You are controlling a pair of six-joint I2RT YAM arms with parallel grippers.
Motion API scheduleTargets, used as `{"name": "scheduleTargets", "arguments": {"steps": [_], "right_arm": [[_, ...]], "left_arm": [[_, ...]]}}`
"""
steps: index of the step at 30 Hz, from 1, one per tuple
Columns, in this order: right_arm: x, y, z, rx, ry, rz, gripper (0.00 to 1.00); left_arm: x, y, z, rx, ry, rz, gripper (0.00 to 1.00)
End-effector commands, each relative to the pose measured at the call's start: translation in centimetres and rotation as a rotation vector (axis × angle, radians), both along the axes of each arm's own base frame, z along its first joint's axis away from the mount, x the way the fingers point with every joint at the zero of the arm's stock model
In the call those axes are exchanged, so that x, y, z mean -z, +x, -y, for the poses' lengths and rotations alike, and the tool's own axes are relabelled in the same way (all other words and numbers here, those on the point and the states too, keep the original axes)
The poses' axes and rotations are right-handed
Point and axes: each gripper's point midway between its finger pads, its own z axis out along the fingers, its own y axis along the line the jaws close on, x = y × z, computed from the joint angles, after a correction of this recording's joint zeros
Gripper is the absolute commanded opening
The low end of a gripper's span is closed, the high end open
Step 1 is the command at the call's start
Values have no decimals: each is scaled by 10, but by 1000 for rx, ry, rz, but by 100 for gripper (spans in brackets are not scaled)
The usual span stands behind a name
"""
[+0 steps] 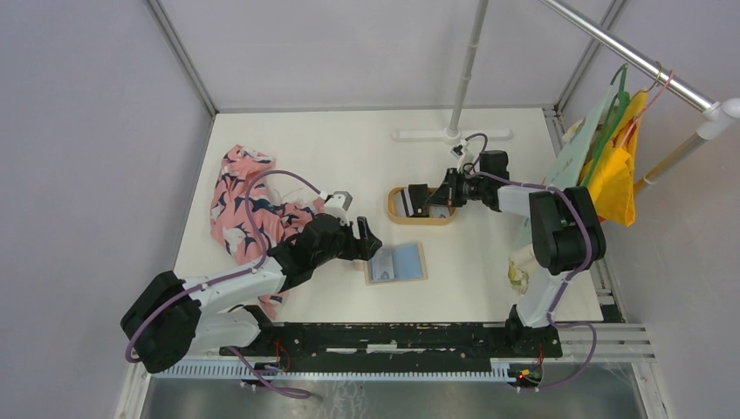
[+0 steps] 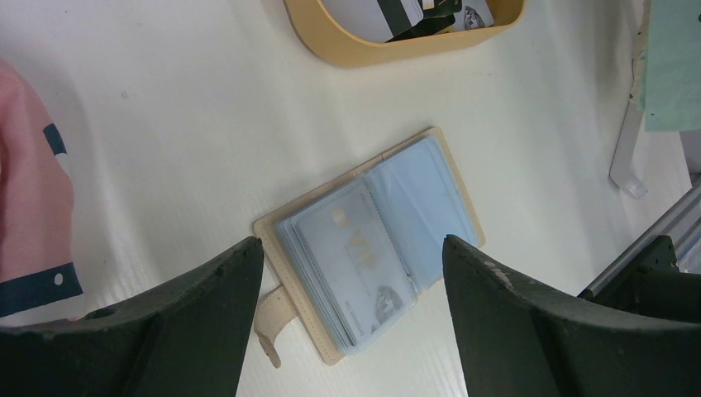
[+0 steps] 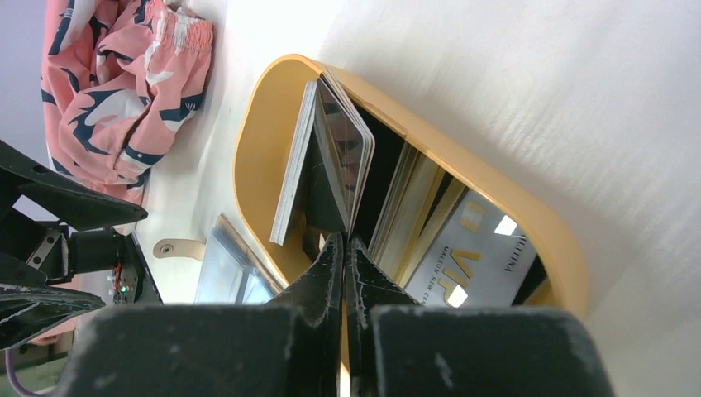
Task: Put the credit cards into the card holder
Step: Pick up the credit card from the storage box.
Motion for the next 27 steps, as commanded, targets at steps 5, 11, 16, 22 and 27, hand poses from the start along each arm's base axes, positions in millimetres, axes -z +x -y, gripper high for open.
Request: {"name": "scheduleTargets", "arguments": {"steps": [5,11,16,22,27], "right_arm": [[-47,16,22,59,81,116,0],[-59,12,20,59,138,111,0],[-50,11,24,67,114,93,0],[-32,8,27,57,77,63,0],[-43,9,24,41,95,100,0]], "left_arm": [[-30,10,11,11,-57,78,84],[-42,10,17,29,-98,94,84],[-47,9,23,47,-125,97,83],[-47,8,26,60,-131,93,82],[-46,8,28,63,-142,87,82]]}}
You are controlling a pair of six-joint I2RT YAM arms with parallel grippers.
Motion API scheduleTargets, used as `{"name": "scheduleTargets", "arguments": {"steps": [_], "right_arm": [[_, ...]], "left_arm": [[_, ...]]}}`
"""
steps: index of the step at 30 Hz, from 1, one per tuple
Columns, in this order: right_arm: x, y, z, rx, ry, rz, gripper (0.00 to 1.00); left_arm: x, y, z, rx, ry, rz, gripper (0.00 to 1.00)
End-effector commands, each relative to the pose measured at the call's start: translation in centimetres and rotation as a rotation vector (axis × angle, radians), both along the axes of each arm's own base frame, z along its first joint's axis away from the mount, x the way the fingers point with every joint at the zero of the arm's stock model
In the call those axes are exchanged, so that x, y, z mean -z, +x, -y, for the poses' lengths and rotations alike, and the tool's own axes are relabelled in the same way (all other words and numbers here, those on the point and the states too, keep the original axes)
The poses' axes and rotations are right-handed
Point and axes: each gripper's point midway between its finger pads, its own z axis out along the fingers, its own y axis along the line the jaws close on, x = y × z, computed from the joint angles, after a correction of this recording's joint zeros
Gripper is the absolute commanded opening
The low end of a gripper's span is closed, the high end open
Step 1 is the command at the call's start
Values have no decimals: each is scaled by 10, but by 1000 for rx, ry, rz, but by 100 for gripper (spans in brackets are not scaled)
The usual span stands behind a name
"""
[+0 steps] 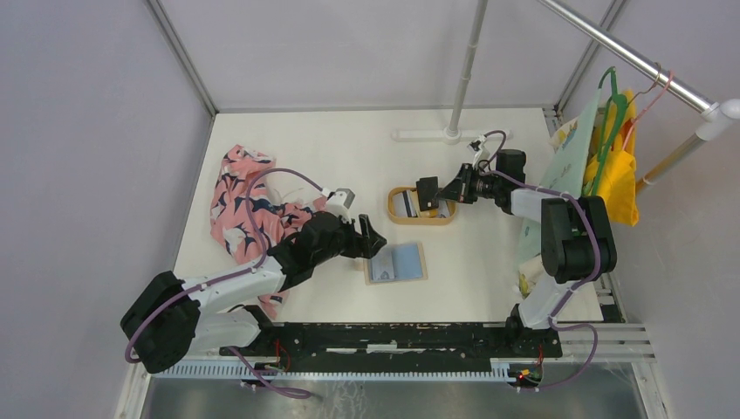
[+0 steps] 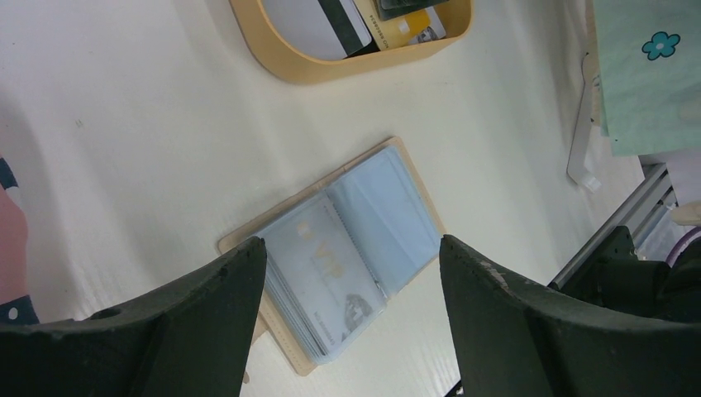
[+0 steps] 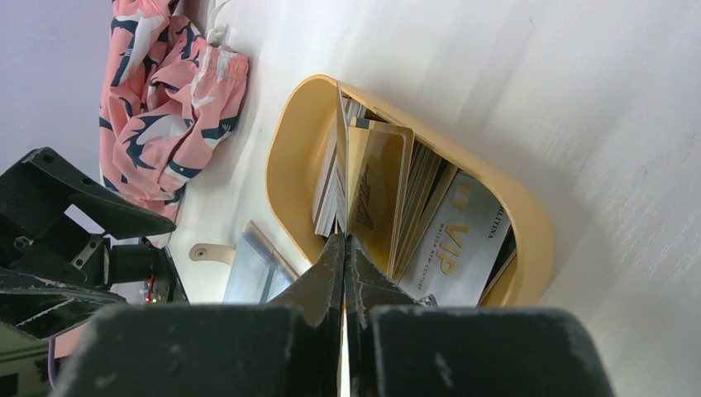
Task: Put the credit cards into the card holder
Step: Pick up the credit card from the storage box.
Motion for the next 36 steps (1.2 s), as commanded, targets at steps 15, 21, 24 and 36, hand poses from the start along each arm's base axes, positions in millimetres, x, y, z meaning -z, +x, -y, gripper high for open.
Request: {"name": "scheduleTargets", "arguments": {"steps": [15,21,24,36], "right_arm": [[-28,-2,-6,-50,138,66,0],[-31,-4,-10,-73,181,64,0],[-33,-5,-11,-80,203,62,0],[-23,-5,-11,-91,190,38,0]], "left_arm": [[-64,81,72,162,-412,-66,61],[-51,117,74,203,-549,-121,57],[-51,123,80,242,-580,-115,56],[-38,146,95,257,-576,-137,53]]}}
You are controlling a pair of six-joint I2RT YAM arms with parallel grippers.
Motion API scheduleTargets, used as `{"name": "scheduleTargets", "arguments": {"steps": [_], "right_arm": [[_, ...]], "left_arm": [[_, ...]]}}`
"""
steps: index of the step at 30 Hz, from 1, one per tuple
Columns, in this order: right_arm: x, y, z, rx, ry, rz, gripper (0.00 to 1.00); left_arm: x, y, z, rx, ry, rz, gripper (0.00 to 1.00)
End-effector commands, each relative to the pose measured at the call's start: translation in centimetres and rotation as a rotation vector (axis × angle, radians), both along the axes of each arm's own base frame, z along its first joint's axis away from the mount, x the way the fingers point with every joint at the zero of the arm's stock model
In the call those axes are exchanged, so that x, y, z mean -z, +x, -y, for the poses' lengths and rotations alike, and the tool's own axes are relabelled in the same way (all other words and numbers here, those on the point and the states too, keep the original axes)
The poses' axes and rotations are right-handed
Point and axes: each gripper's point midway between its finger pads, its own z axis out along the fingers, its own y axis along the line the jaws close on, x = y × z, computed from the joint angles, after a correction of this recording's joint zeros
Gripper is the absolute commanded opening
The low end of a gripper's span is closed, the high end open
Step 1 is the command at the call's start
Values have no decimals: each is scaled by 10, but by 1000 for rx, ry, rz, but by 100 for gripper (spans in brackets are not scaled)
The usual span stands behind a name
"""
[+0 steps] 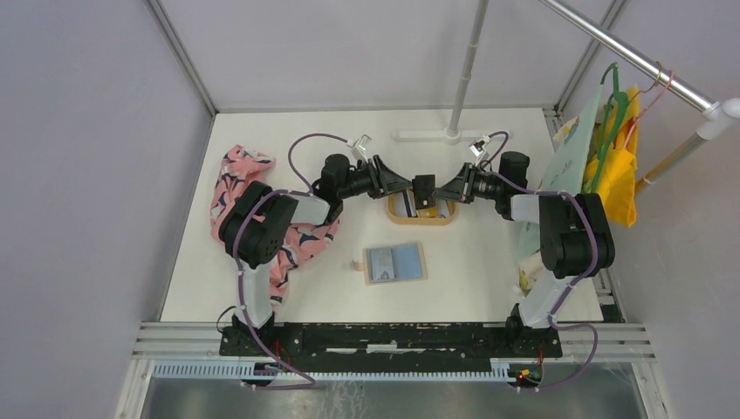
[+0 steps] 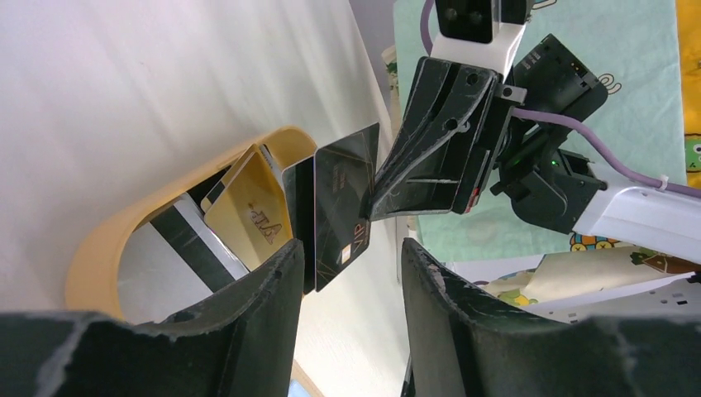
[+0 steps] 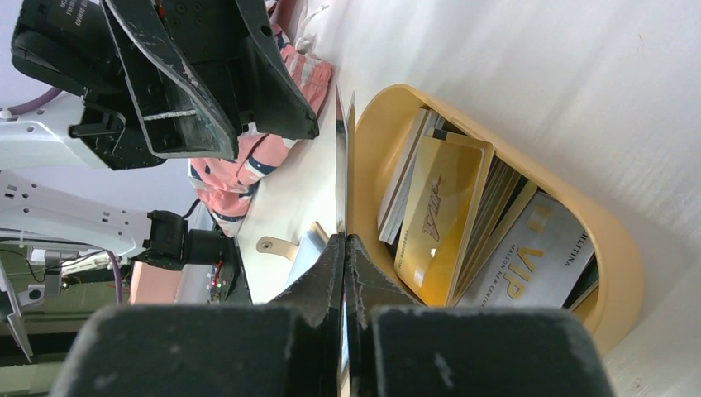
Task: Put the credit cards into the card holder
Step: Pick up the credit card from the storage box, then place the credit card in the storage box.
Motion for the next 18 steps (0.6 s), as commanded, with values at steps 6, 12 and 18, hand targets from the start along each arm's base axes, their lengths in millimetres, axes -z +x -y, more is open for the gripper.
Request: {"name": "scheduleTargets", "arguments": {"steps": [6,12,18], "right_arm": [[3,5,1,-23,-6,26,0],[1,4,0,-26,0,27,0],[-1,4,-1,-27,14,26,0]], "left_arm": [[-20,9,12,29,-64,35,49],[-17,14,17,37,-83,16,49],[-11,15,23,39,-70,-4,50]]}}
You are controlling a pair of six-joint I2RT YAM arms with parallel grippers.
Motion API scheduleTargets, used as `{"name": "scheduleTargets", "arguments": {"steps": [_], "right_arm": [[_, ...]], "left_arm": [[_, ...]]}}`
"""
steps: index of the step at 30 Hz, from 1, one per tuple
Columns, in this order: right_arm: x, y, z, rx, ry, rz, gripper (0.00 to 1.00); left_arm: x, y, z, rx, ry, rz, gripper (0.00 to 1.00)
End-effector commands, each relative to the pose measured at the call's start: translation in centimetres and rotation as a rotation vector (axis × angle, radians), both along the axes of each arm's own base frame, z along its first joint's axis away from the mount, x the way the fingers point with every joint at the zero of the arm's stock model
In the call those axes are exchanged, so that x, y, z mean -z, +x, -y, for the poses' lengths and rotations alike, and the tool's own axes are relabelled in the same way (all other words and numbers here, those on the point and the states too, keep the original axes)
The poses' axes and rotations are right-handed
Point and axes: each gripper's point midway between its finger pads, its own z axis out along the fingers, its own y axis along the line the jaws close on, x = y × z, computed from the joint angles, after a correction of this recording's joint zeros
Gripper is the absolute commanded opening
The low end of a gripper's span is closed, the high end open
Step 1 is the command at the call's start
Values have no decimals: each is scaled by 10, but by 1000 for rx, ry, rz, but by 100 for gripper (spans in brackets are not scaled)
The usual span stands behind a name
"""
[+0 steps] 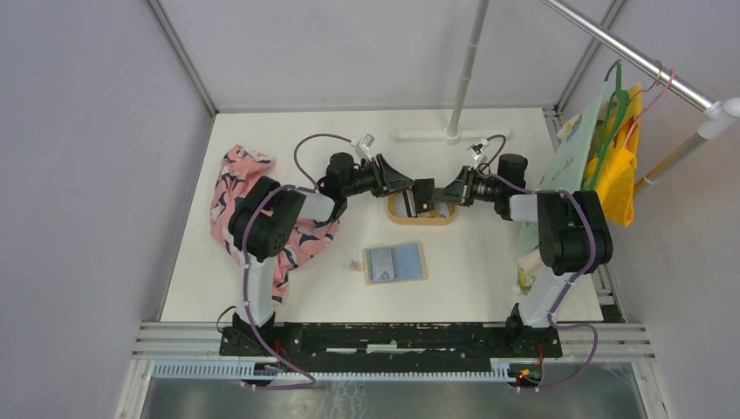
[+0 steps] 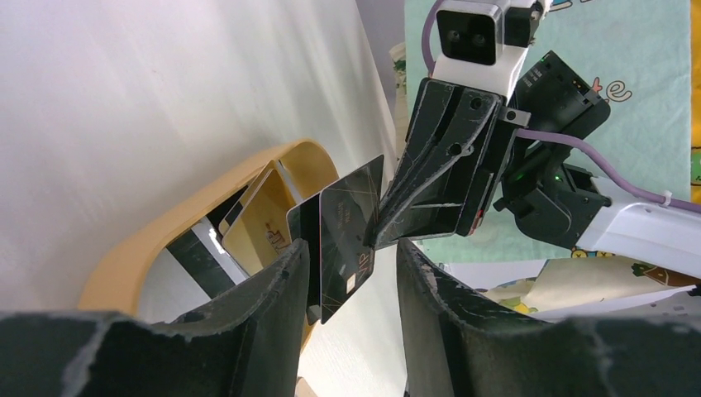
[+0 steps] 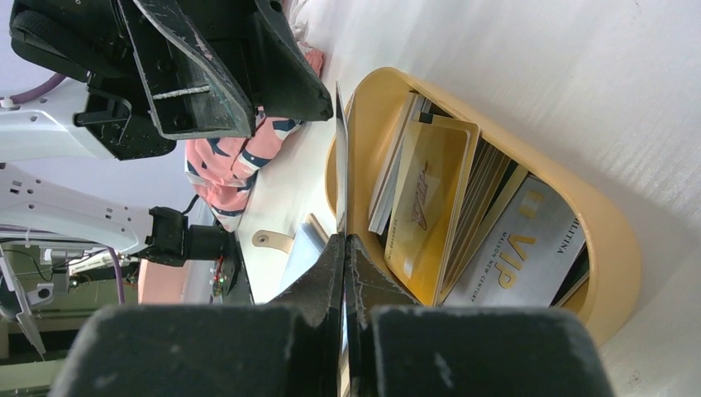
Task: Put the credit cards into the card holder
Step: Place the credit card in the storage box.
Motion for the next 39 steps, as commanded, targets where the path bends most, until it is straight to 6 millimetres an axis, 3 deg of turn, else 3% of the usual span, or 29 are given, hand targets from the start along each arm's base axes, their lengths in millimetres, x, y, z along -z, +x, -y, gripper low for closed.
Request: {"name": "scheduleTargets", "arguments": {"steps": [1,13,26,30,37,39], "right_arm": [[-16,7,-1,-19,25,66,0],[-17,6,-3,-26,33,67,0],[-13,5,-7,-31,24,58,0],[-6,6,-6,-29,0,45,0],[11,9,-2,-19,-52,13,0],[13,9,-2,-18,-59,8,0]], "left_arm": [[-21,3,13,29,-50,25,50],[-6,3,26,41,-20,-11,51],[-11,-3,35,88,-27,-12,49],[-10,-3,37,93,-29,-16,42],[-5,-2,39,103,-34,-26,3],[-3,-1,40,104,-32,-28,2]]}}
